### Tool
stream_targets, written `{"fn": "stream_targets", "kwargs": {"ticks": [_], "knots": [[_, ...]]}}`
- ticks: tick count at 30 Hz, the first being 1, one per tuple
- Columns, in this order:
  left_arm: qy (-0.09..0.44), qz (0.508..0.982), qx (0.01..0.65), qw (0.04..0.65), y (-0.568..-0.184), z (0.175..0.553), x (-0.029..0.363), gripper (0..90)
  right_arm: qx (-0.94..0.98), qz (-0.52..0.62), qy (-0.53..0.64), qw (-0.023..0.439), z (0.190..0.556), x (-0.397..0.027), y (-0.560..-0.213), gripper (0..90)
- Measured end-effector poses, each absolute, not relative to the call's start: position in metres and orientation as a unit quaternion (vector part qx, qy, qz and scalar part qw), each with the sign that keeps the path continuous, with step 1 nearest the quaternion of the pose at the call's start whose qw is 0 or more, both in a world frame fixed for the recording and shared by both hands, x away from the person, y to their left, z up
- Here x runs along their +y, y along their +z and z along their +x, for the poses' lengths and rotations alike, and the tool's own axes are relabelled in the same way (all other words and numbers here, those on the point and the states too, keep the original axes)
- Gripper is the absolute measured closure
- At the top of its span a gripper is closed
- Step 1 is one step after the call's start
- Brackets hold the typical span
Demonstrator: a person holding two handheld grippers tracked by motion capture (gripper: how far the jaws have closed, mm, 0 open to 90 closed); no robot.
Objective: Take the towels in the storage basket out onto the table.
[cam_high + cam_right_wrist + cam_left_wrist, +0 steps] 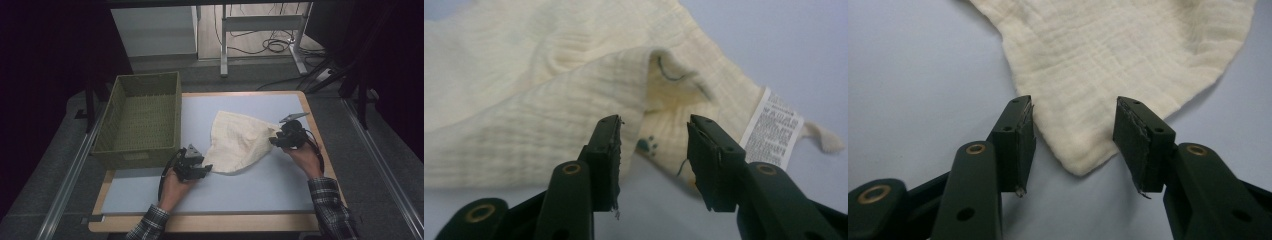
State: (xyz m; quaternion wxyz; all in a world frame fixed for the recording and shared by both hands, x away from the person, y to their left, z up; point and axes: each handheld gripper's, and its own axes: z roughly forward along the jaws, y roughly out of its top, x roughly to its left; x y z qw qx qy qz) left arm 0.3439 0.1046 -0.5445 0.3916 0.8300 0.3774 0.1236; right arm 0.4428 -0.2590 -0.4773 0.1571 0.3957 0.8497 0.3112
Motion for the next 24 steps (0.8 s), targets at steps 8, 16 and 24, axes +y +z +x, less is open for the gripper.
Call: {"fn": "stream_targets", "kwargs": {"ticks": [8,16,24], "knots": [[0.120,0.830,0.381,0.390,-0.544,0.344,0.103,48.5,0.855,0.386,0.320,0.132,0.419,-0.266,-0.494,54.2],[0.132,0.824,0.393,0.385,-0.543,0.345,0.100,59.4,0.857,0.353,0.353,0.127,0.427,-0.255,-0.517,85.2],[0.119,0.824,0.391,0.393,-0.541,0.341,0.102,87.5,0.860,0.343,0.357,0.122,0.389,-0.270,-0.488,87.4]]}}
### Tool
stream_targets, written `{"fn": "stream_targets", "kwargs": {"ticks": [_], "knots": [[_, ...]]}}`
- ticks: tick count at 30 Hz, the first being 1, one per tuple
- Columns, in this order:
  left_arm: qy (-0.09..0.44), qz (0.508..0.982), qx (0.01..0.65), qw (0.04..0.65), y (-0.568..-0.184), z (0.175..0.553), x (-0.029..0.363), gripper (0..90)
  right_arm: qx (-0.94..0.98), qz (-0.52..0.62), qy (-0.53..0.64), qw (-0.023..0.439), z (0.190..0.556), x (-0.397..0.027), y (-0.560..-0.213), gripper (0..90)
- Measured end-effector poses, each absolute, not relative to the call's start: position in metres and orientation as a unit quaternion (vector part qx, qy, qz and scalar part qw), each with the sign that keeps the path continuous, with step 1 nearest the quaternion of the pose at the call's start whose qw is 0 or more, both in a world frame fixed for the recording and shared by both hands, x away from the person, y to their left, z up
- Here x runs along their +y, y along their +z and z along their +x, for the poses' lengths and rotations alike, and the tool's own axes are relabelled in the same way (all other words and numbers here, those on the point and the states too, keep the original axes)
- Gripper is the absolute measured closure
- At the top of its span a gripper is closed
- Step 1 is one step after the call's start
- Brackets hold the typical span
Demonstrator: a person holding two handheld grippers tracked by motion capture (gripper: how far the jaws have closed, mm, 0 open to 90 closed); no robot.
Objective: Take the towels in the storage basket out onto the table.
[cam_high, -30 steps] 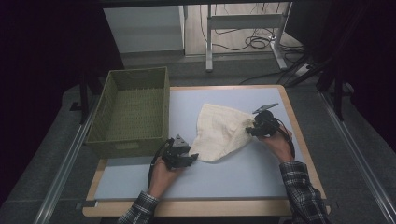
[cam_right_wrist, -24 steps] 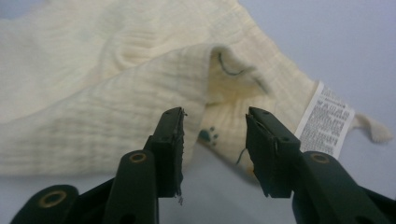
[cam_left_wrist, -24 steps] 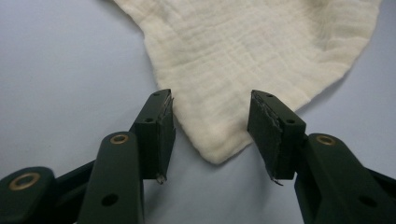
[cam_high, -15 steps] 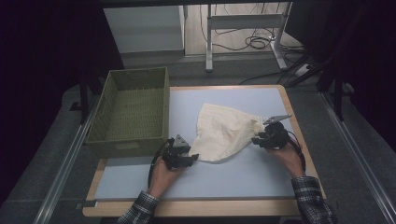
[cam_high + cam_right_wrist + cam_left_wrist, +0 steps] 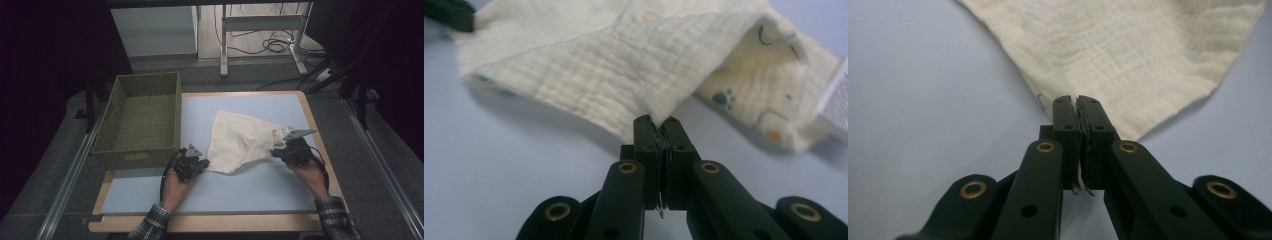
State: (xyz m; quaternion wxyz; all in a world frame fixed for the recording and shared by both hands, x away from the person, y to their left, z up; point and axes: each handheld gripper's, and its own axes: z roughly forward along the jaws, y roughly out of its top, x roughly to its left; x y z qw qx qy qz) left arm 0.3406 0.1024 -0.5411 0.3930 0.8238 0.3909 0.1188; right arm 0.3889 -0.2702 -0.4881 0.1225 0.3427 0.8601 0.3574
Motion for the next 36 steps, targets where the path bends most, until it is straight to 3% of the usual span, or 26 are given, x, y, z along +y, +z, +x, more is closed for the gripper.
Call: {"fn": "stream_targets", "kwargs": {"ticks": [11,24,28,31,36], "knots": [[0.080,0.826,0.378,0.410,-0.530,0.322,0.102,88.1,0.864,0.370,0.332,0.075,0.316,-0.323,-0.494,87.3],[0.045,0.843,0.359,0.398,-0.536,0.276,0.107,87.3,0.870,0.360,0.334,0.046,0.249,-0.325,-0.506,85.4],[0.067,0.842,0.360,0.397,-0.530,0.276,0.109,72.3,0.869,0.358,0.335,0.065,0.244,-0.329,-0.503,72.9],[0.073,0.837,0.365,0.401,-0.523,0.288,0.109,63.2,0.859,0.370,0.345,0.077,0.252,-0.334,-0.495,69.3],[0.084,0.838,0.363,0.398,-0.518,0.315,0.099,56.5,0.856,0.377,0.338,0.105,0.278,-0.334,-0.494,63.6]]}}
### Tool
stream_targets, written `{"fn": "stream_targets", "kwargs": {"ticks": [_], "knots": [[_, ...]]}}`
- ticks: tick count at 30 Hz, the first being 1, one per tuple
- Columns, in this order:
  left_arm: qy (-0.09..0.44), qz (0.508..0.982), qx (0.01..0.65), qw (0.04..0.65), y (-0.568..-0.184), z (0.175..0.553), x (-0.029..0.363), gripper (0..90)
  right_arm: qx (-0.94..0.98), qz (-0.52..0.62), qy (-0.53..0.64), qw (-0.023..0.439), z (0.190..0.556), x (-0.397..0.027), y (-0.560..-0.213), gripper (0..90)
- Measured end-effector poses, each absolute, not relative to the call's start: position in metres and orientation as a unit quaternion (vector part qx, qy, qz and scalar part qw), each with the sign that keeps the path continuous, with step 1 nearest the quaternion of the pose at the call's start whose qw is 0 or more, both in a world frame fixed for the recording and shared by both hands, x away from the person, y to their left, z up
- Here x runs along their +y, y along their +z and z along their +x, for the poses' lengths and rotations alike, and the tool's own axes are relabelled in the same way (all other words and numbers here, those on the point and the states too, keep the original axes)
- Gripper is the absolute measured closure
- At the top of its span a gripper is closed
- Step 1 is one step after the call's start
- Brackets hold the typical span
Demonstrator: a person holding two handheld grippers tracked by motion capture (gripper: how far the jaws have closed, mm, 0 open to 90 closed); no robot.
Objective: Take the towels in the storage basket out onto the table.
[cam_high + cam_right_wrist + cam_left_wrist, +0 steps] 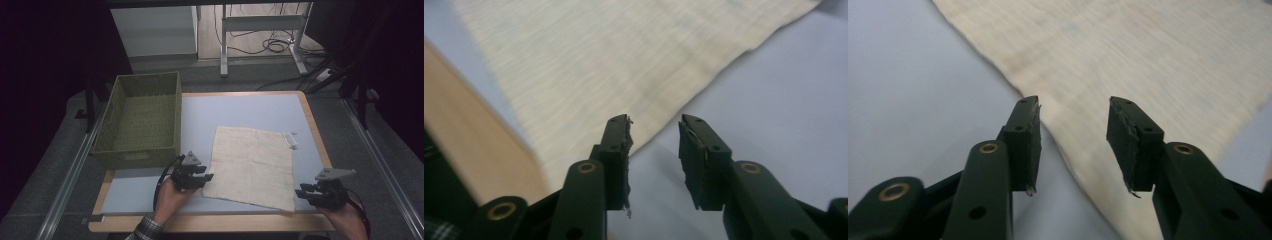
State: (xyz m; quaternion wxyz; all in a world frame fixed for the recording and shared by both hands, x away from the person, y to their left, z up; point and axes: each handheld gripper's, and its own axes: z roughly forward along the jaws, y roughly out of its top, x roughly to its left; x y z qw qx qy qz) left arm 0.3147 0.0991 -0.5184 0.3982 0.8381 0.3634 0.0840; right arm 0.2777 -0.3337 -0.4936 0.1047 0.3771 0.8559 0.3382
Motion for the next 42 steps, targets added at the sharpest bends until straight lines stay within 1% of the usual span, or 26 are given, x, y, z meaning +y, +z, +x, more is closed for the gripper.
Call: {"fn": "stream_targets", "kwargs": {"ticks": [4,6,12,17,20,25,30,33,38,40,42], "knots": [[0.088,0.841,0.359,0.395,-0.516,0.336,0.087,53.1,0.852,0.385,0.335,0.118,0.300,-0.330,-0.494,55.8],[0.089,0.842,0.355,0.395,-0.513,0.346,0.080,52.2,0.853,0.385,0.328,0.131,0.309,-0.329,-0.493,55.0],[0.110,0.847,0.345,0.389,-0.503,0.379,0.060,52.0,0.844,0.398,0.328,0.144,0.337,-0.332,-0.491,54.3],[0.128,0.849,0.351,0.374,-0.499,0.405,0.052,55.5,0.836,0.405,0.338,0.149,0.361,-0.335,-0.487,59.8],[0.146,0.845,0.363,0.364,-0.498,0.423,0.051,59.3,0.830,0.412,0.344,0.148,0.376,-0.337,-0.484,64.5],[0.160,0.834,0.391,0.355,-0.499,0.446,0.054,66.2,0.826,0.419,0.345,0.153,0.400,-0.338,-0.482,70.9],[0.174,0.829,0.410,0.339,-0.504,0.469,0.058,68.7,0.824,0.426,0.339,0.159,0.421,-0.338,-0.480,74.8],[0.172,0.827,0.418,0.334,-0.509,0.479,0.058,68.8,0.817,0.435,0.339,0.167,0.435,-0.339,-0.480,76.9],[0.166,0.824,0.426,0.333,-0.521,0.492,0.055,67.4,0.811,0.446,0.339,0.169,0.451,-0.337,-0.484,76.9],[0.166,0.823,0.428,0.334,-0.526,0.495,0.054,65.7,0.811,0.446,0.337,0.173,0.457,-0.335,-0.487,74.4],[0.168,0.822,0.431,0.333,-0.531,0.497,0.053,63.1,0.811,0.447,0.335,0.173,0.462,-0.332,-0.493,69.4]]}}
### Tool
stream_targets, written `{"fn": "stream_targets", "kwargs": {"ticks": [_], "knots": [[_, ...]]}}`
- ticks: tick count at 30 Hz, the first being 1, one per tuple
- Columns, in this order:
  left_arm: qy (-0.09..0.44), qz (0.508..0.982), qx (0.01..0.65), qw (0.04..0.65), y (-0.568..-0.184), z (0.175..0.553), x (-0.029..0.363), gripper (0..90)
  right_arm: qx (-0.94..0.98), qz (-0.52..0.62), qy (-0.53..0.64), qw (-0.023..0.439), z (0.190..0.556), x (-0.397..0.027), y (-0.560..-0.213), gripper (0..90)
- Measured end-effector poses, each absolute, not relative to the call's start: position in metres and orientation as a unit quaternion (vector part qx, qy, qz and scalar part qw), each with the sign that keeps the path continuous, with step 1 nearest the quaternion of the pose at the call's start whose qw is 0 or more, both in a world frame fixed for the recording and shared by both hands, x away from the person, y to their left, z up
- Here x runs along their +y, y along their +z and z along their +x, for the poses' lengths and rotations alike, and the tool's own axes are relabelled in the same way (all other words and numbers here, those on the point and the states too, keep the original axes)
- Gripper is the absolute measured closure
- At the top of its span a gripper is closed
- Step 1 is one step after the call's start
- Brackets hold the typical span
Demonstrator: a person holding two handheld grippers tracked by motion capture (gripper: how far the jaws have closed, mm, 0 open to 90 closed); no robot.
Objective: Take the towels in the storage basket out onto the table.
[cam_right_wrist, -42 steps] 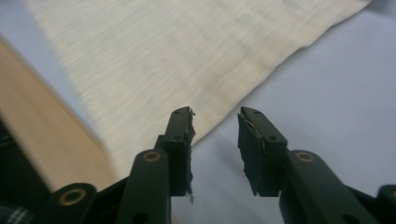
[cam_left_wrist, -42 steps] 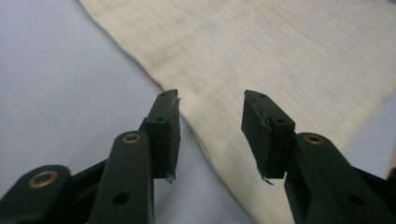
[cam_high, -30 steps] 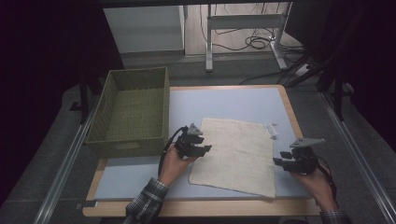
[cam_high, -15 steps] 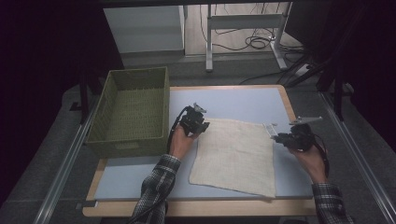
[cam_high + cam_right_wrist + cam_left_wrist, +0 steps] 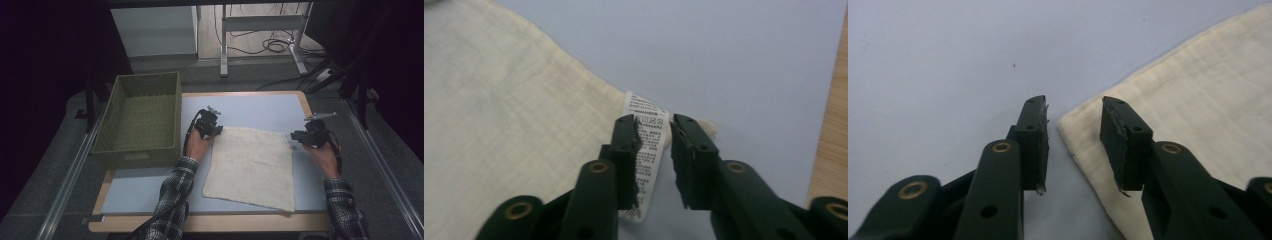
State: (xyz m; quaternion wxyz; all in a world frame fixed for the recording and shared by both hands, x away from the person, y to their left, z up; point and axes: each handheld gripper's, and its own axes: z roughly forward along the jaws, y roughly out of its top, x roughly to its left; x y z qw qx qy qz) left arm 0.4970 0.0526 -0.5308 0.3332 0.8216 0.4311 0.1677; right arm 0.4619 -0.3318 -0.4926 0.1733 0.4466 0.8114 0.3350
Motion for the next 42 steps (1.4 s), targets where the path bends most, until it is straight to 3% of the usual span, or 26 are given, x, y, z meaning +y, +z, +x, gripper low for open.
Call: {"fn": "stream_targets", "kwargs": {"ticks": [4,7,9,11,13,15,17,22,27,42], "knots": [[0.174,0.811,0.442,0.343,-0.534,0.498,0.056,54.7,0.812,0.457,0.317,0.178,0.471,-0.329,-0.505,60.0],[0.166,0.810,0.442,0.348,-0.535,0.499,0.058,52.6,0.811,0.455,0.324,0.175,0.476,-0.328,-0.513,58.3],[0.156,0.808,0.444,0.354,-0.535,0.499,0.058,57.3,0.812,0.454,0.319,0.179,0.477,-0.325,-0.513,61.0],[0.148,0.806,0.450,0.354,-0.534,0.497,0.056,63.7,0.812,0.460,0.319,0.167,0.477,-0.321,-0.512,73.5],[0.133,0.810,0.447,0.357,-0.533,0.496,0.055,76.6,0.811,0.467,0.321,0.145,0.477,-0.319,-0.511,85.2],[0.127,0.813,0.444,0.355,-0.532,0.495,0.054,86.0,0.817,0.462,0.312,0.144,0.476,-0.316,-0.509,86.7],[0.134,0.818,0.435,0.351,-0.530,0.495,0.053,87.7,0.821,0.459,0.305,0.148,0.477,-0.315,-0.507,87.0],[0.161,0.797,0.441,0.381,-0.516,0.503,0.057,88.2,0.817,0.456,0.307,0.176,0.485,-0.320,-0.493,87.1],[0.178,0.807,0.426,0.368,-0.503,0.502,0.050,88.0,0.809,0.455,0.320,0.190,0.490,-0.321,-0.473,87.1],[0.193,0.816,0.407,0.363,-0.498,0.439,0.050,86.6,0.822,0.412,0.356,0.166,0.427,-0.334,-0.471,86.8]]}}
